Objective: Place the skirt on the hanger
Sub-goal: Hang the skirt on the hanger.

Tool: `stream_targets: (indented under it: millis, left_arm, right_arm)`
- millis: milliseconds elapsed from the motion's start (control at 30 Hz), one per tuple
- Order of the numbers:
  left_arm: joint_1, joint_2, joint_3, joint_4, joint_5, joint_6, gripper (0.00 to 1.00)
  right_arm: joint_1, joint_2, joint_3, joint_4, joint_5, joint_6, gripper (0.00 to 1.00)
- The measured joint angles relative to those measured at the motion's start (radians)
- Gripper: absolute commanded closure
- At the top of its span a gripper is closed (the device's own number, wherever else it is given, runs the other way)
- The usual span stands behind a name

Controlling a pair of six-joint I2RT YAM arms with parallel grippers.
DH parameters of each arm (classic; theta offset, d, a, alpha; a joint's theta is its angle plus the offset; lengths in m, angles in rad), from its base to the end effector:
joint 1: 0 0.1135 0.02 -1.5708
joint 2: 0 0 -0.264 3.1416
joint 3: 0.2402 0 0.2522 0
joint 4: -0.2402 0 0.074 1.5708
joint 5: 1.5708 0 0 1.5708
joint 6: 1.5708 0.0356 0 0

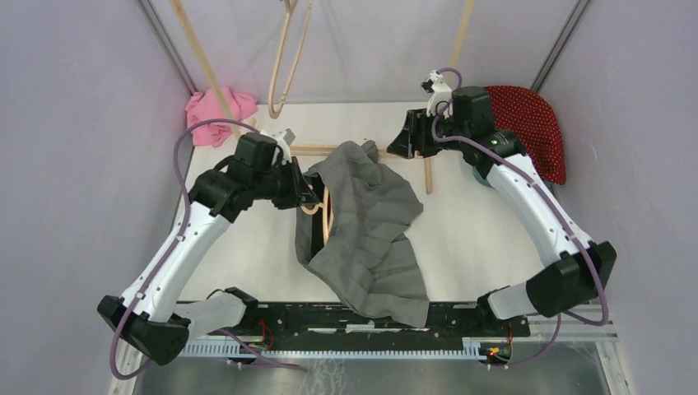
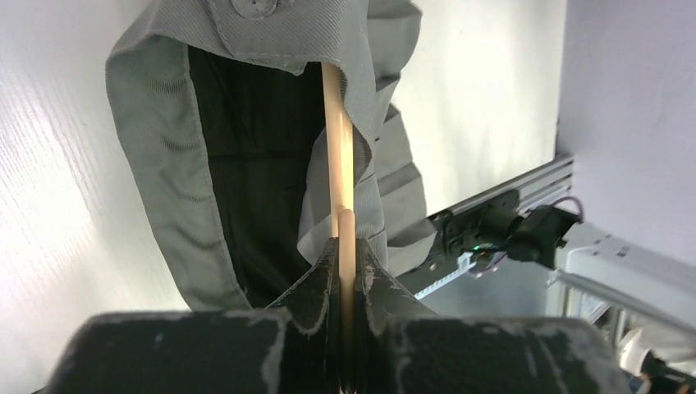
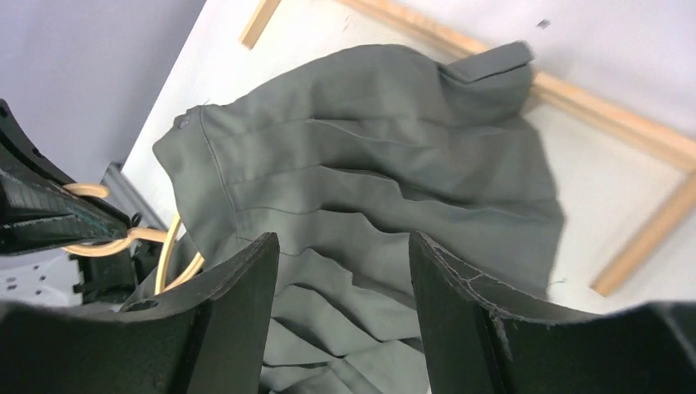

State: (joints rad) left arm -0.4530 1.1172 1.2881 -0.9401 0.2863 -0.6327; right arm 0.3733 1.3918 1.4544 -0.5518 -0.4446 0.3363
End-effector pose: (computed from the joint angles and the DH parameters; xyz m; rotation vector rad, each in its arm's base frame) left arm 0.1873 -0.1024 0.3764 -0.0712 2.4686 -0.8438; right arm 0.2807 0.1264 0.3986 -0.3254 2.1046 0.8875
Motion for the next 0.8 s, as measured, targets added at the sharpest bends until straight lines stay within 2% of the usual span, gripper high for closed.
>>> stream_targets:
  millis: [167,333,533,800]
  left_arm:
    - [-0.145,0.075,0.040,-0.029,-0.095,0.031,0.97]
    - [-0.261,0.151,0.116,-0.079,-0.165,0.051,0.97]
    - [-0.296,0.141,0.166,-0.140,-0.208,0.058,0.96]
    - [-0.301,0.058,0.170,-0.196,-0.202,0.062,0.96]
  right_arm:
    - [-0.013,0.134,0.000,0.000,-0.165,-0.029,0.39]
    - [-0.008,0.177,0.000,-0.054,-0.193,-0.122,0.39]
    - [-0.018,0.177,-0.042,-0.039,-0.167,-0.163,0.37]
    - [-0.081,0.186,-0.197,0.067,-0.243,-0.113,0.36]
